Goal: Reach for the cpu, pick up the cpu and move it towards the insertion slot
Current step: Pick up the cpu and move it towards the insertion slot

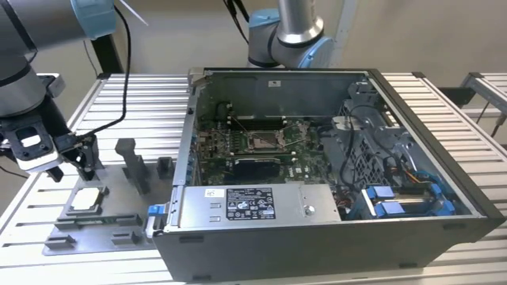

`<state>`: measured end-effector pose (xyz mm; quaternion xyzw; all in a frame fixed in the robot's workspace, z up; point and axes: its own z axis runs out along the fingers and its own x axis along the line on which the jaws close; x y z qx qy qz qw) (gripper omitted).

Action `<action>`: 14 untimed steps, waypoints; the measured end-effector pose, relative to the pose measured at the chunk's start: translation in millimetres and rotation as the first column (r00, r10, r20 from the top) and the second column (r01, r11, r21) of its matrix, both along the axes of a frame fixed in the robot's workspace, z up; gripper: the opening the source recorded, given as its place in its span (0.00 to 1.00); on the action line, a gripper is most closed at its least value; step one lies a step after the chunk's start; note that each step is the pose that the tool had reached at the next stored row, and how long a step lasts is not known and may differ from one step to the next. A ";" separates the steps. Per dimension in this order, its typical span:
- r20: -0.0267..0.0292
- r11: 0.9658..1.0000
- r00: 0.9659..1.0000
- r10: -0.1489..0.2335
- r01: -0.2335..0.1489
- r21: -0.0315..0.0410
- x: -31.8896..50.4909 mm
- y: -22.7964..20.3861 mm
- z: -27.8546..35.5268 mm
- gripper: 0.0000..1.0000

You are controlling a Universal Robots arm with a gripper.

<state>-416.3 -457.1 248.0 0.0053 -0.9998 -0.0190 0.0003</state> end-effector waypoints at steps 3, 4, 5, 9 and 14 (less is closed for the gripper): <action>0.000 1.000 1.000 0.000 0.000 0.000 0.0 -0.8 -5.5 1.00; 0.000 1.000 1.000 0.000 0.000 0.000 0.0 -1.2 -7.4 1.00; 0.000 1.000 1.000 0.000 0.000 0.000 0.0 -1.5 -9.2 1.00; 0.000 1.000 1.000 0.000 0.000 0.000 0.0 -2.9 -16.4 1.00; 0.000 1.000 1.000 0.000 0.000 0.000 0.0 -4.2 -25.5 1.00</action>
